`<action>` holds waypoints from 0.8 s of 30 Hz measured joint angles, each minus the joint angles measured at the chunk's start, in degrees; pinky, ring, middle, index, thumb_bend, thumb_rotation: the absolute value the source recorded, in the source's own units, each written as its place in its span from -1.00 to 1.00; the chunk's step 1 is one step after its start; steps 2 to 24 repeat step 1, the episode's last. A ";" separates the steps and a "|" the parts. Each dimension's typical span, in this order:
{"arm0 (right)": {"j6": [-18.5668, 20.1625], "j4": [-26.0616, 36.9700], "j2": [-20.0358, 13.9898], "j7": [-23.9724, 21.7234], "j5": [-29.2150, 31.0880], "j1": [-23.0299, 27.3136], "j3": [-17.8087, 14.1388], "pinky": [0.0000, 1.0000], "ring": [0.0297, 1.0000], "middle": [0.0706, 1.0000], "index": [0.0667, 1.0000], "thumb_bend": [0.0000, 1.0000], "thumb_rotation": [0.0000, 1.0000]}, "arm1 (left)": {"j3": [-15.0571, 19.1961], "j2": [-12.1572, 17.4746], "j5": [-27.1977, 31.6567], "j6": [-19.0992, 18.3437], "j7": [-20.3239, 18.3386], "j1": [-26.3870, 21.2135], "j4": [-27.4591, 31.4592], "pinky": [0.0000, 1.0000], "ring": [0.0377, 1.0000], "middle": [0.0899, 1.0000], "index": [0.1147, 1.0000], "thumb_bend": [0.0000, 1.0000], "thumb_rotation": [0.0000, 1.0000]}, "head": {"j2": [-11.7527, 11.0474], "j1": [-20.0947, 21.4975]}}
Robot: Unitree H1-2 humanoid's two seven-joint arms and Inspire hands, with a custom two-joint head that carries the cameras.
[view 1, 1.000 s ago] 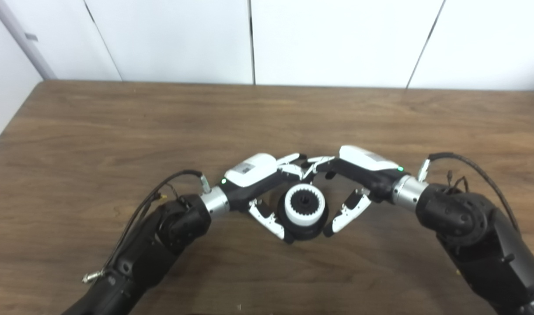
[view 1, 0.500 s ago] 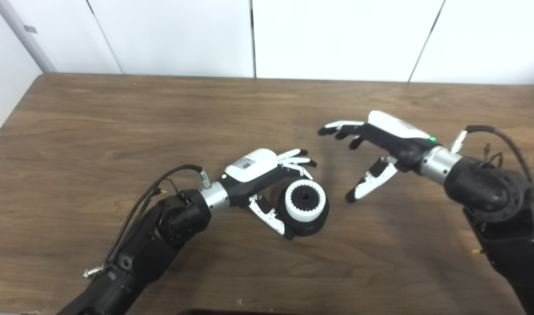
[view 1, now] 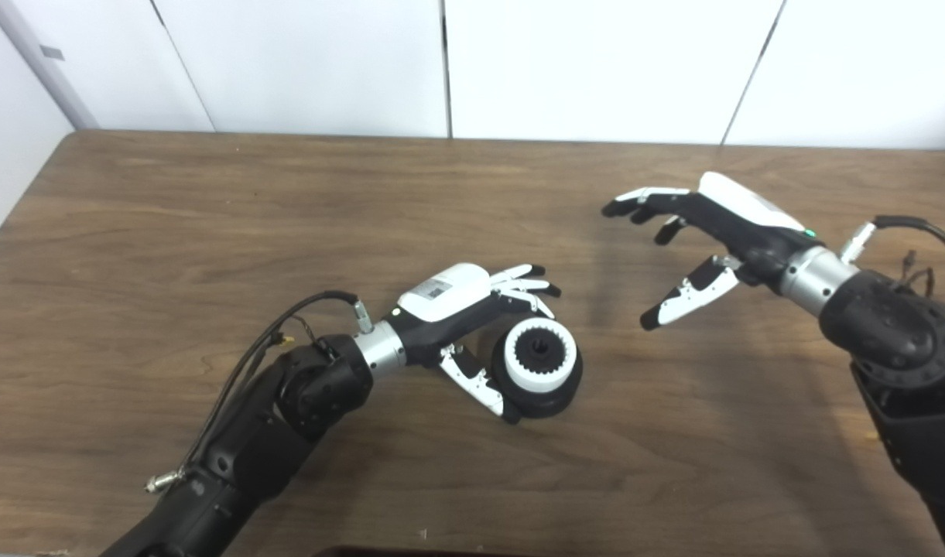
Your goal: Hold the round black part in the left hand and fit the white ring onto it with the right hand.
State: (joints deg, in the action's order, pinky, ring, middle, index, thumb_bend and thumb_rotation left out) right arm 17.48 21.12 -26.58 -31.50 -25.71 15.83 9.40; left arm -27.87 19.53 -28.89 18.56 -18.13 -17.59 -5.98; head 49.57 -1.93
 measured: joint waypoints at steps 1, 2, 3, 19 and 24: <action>0.00 0.00 0.54 0.62 0.07 -0.64 -0.11 0.20 0.46 0.54 0.47 0.54 -0.99 | 0.01 0.03 0.00 0.00 0.00 0.00 0.00 0.65 0.99 0.82 -0.17 0.04 -0.85 | 0.00 0.00; 0.00 0.00 0.54 0.62 0.07 -0.64 -0.11 0.20 0.46 0.54 0.47 0.54 -0.99 | 0.01 0.03 0.00 0.00 0.00 0.00 0.00 0.65 0.99 0.82 -0.17 0.04 -0.85 | 0.00 0.00; 0.00 0.00 0.54 0.62 0.07 -0.64 -0.11 0.20 0.46 0.54 0.47 0.54 -0.99 | 0.01 0.03 0.00 0.00 0.00 0.00 0.00 0.65 0.99 0.82 -0.17 0.04 -0.85 | 0.00 0.00; 0.00 0.00 0.54 0.62 0.07 -0.64 -0.11 0.20 0.46 0.54 0.47 0.54 -0.99 | 0.01 0.03 0.00 0.00 0.00 0.00 0.00 0.65 0.99 0.82 -0.17 0.04 -0.85 | 0.00 0.00; 0.00 0.00 0.54 0.62 0.07 -0.64 -0.11 0.20 0.46 0.54 0.47 0.54 -0.99 | 0.01 0.03 0.00 0.00 0.00 0.00 0.00 0.65 0.99 0.82 -0.17 0.04 -0.85 | 0.00 0.00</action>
